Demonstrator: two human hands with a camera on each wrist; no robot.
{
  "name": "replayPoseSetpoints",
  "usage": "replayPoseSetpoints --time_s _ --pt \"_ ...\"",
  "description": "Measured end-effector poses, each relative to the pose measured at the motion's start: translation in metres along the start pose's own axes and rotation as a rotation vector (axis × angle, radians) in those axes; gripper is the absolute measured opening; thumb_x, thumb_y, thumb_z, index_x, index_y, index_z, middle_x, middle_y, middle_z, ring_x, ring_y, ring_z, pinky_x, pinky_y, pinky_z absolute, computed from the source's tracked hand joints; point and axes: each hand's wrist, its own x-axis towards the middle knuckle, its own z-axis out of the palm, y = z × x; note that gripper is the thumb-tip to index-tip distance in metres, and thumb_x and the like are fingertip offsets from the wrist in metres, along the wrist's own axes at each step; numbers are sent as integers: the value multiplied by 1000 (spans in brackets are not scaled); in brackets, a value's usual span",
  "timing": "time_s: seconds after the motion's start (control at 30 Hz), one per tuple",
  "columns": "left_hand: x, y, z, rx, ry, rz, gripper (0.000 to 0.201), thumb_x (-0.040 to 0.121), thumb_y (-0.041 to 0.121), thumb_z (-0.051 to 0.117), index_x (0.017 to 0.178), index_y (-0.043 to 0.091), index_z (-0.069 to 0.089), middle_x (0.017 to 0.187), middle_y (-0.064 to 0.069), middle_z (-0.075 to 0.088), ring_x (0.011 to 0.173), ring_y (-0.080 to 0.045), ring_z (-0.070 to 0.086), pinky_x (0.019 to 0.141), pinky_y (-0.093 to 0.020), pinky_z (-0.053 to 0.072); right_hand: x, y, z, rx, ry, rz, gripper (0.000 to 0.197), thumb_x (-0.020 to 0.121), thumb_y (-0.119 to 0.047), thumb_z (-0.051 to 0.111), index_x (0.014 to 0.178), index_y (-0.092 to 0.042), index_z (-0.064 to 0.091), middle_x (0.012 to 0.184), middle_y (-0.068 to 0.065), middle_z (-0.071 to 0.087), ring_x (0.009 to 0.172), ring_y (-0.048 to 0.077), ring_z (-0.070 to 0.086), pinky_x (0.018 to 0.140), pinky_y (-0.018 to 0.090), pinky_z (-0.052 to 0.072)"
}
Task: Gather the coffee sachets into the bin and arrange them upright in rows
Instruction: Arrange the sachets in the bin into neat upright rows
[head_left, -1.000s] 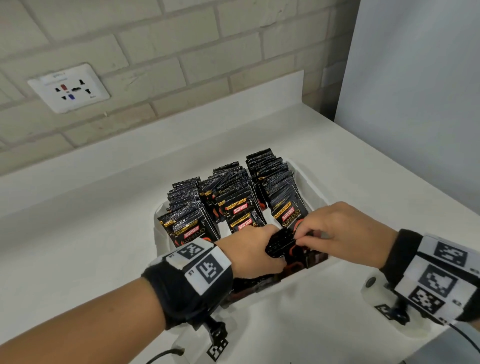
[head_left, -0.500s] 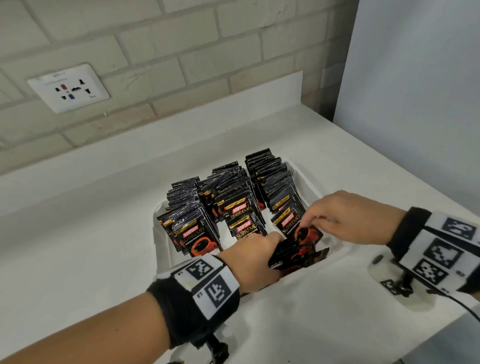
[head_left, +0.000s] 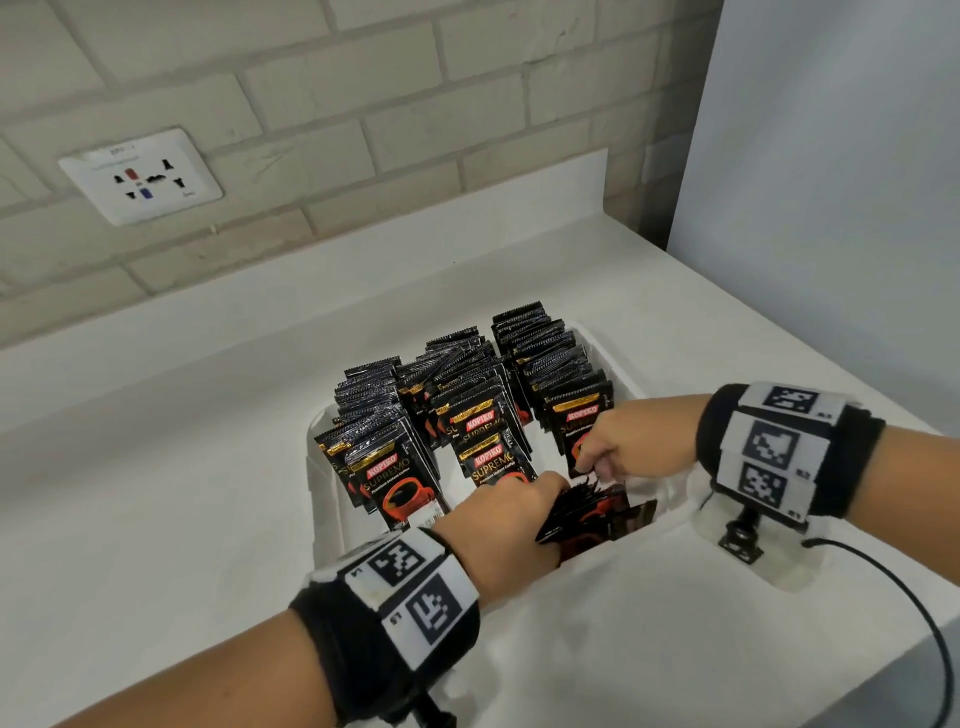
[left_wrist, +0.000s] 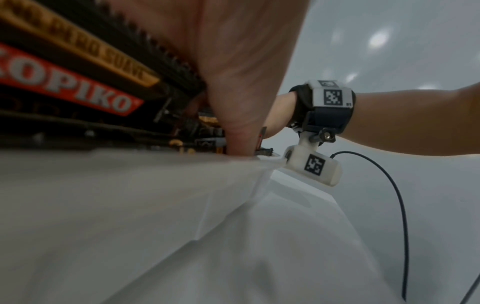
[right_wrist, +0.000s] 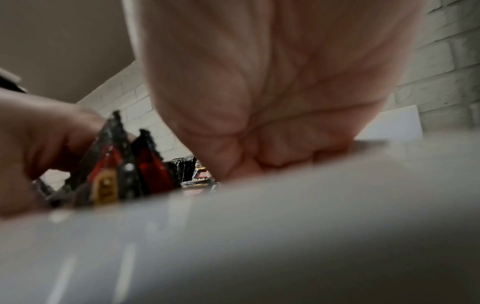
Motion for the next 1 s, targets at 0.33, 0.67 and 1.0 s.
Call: replayPoseSetpoints --time_s 0.33,0.67,1.0 --pt "-7 -1 -5 -93 121 16 43 90 41 53 128 22 45 105 -1 65 92 -19 63 81 -30 51 3 1 0 -26 49 24 39 93 -3 41 130 -11 53 107 0 60 90 13 49 76 15 37" --pt "-21 -8 -12 -189 267 58 39 84 33 63 121 30 49 85 8 66 68 -8 60 59 -16 44 -1 1 -2 -35 82 30 24 92 -4 41 99 2 63 89 15 62 65 14 43 56 18 35" --pt "-59 -24 -57 -740 564 -14 17 75 13 75 84 22 63 73 15 71 60 5 60 59 -9 46 -11 0 -10 15 85 -11 32 96 -6 38 120 -7 60 113 2 63 103 17 56 87 19 41"
